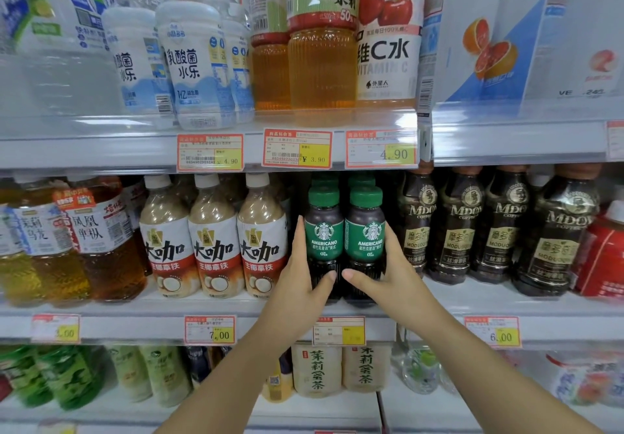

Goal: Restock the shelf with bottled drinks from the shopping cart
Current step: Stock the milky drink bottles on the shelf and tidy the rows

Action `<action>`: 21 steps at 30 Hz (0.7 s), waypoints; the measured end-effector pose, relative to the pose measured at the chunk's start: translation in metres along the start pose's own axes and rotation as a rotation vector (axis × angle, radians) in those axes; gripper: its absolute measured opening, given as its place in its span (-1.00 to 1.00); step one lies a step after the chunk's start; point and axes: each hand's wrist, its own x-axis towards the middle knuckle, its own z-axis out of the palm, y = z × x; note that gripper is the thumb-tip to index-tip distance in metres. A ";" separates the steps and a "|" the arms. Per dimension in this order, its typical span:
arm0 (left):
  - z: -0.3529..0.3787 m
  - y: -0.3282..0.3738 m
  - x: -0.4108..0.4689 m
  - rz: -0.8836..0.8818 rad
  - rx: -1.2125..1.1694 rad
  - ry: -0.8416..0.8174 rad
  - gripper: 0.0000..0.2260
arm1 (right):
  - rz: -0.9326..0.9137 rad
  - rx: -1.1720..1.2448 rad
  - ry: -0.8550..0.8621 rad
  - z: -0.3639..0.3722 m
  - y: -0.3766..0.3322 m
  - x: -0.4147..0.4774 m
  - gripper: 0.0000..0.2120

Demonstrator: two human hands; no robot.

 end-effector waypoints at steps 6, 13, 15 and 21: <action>-0.001 0.001 0.001 -0.015 -0.026 -0.013 -0.21 | 0.083 0.127 -0.071 -0.007 -0.004 0.020 -0.24; -0.001 0.002 0.002 -0.051 -0.026 -0.017 -0.21 | 0.068 0.151 -0.058 -0.006 0.006 0.022 -0.24; -0.001 0.003 0.002 -0.058 -0.024 -0.018 -0.21 | 0.038 0.151 -0.050 -0.005 0.006 0.022 -0.30; -0.003 0.005 0.002 -0.059 -0.018 -0.022 -0.21 | 0.030 0.111 -0.037 -0.006 -0.001 0.024 -0.37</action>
